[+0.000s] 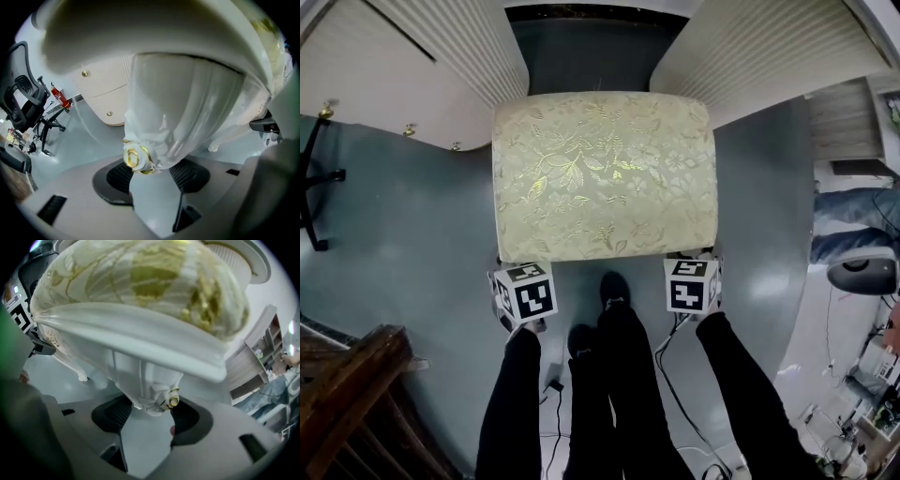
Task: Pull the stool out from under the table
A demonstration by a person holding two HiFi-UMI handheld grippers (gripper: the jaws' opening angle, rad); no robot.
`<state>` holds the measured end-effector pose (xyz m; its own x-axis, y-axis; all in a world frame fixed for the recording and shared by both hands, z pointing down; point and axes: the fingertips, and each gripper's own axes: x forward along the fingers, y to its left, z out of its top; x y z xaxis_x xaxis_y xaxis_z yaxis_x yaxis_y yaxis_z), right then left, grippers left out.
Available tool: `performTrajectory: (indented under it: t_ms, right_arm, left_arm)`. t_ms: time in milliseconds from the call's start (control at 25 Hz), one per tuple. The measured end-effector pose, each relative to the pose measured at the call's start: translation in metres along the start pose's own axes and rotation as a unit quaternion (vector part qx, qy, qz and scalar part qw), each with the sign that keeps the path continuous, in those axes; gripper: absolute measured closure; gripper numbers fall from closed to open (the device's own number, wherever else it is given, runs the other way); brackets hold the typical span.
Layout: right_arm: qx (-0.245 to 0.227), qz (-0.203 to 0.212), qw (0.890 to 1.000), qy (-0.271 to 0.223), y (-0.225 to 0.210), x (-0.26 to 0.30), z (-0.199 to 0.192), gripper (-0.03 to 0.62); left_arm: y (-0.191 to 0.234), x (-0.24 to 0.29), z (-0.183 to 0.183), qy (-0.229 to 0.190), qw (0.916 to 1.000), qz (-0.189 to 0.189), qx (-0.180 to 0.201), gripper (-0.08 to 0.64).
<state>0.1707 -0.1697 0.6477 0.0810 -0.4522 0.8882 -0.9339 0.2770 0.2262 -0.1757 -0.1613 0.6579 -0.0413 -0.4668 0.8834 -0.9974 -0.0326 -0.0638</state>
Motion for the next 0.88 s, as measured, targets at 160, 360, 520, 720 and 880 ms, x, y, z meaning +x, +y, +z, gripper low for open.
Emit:
performTrajectory:
  t_ms: [160,360,520,720,880]
  right_arm:
    - [0.000,-0.012,1.000,-0.005,-0.002,0.000,-0.001,0.331]
    - [0.015,-0.035,0.999,0.001,-0.003,-0.005,-0.005,0.331]
    - [0.017,-0.035,0.999,0.010,0.002,-0.013,-0.020,0.376]
    - [0.025,-0.026,0.999,0.011,0.011,-0.025,-0.029,0.422]
    - [0.033,-0.026,0.999,-0.005,0.016,-0.036,-0.024,0.516]
  left_arm:
    - [0.000,-0.003,-0.007,0.008,0.9999,0.002,-0.009,0.307]
    - [-0.001,-0.010,-0.030,0.024,0.9996,0.001,-0.014,0.307]
    - [-0.004,-0.017,-0.048,0.032,0.9994,-0.005,-0.015,0.308]
    - [-0.011,-0.027,-0.056,0.035,0.9990,-0.020,-0.019,0.332]
    - [-0.014,-0.035,-0.056,0.030,0.9991,-0.025,-0.018,0.433]
